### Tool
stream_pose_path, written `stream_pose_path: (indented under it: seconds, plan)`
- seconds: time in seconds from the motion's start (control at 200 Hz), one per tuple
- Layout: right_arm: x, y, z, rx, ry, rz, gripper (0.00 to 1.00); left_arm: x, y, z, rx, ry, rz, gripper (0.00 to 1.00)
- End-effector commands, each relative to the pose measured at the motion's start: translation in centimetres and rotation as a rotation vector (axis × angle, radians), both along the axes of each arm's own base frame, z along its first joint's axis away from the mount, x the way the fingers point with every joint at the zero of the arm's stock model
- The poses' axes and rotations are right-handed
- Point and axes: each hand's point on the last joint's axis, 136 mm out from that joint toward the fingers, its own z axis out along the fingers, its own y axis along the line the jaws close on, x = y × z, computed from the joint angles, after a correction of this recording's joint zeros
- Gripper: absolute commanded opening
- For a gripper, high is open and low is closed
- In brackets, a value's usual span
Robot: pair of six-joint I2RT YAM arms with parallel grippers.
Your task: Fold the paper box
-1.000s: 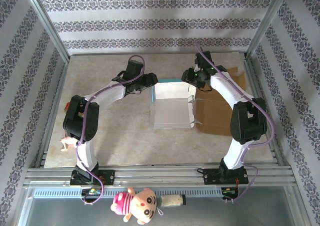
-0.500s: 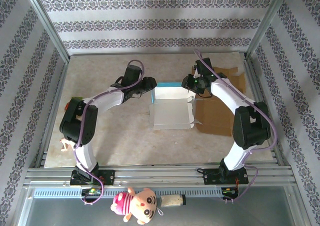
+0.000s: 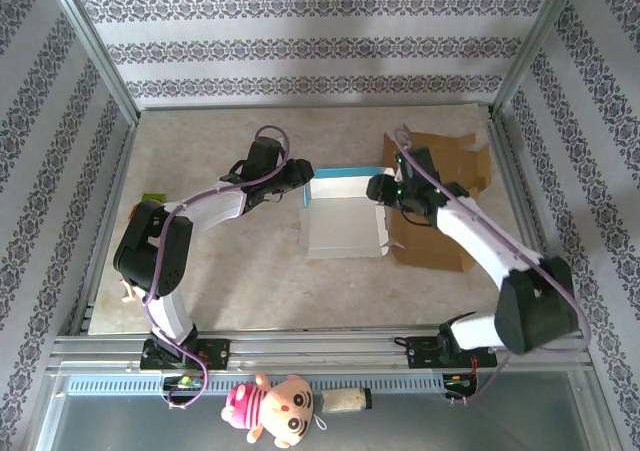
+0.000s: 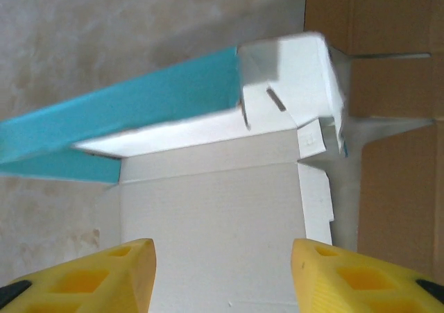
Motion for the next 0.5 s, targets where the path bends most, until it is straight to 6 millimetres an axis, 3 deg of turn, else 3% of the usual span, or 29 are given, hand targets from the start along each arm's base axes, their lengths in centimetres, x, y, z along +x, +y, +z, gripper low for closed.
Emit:
stream_pose_path:
  seconds: [0.0, 0.125, 0.235, 0.355, 0.495]
  plan:
    - [0.0, -0.6, -0.6, -0.013, -0.12, -0.052, 0.53, -1.5, -0.3, -2.6, 0.072, 0.079, -0.038, 0.33]
    - [1.2, 0.8, -2.8, 0.036, -0.119, -0.044, 0.52, -1.4, -0.2, -2.5, 0.08, 0.075, -0.034, 0.33]
    - [3.5, 1.7, -5.0, 0.007, -0.047, -0.044, 0.51, -1.3, -0.3, -2.3, 0.073, 0.071, -0.036, 0.33]
    - [5.8, 0.6, -6.1, -0.059, -0.064, -0.134, 0.52, -1.2, -0.3, -1.9, 0.074, 0.064, -0.036, 0.33]
    - [6.6, -1.2, -7.4, -0.143, -0.057, -0.218, 0.57, -1.2, -0.3, -1.7, 0.08, 0.058, -0.039, 0.33]
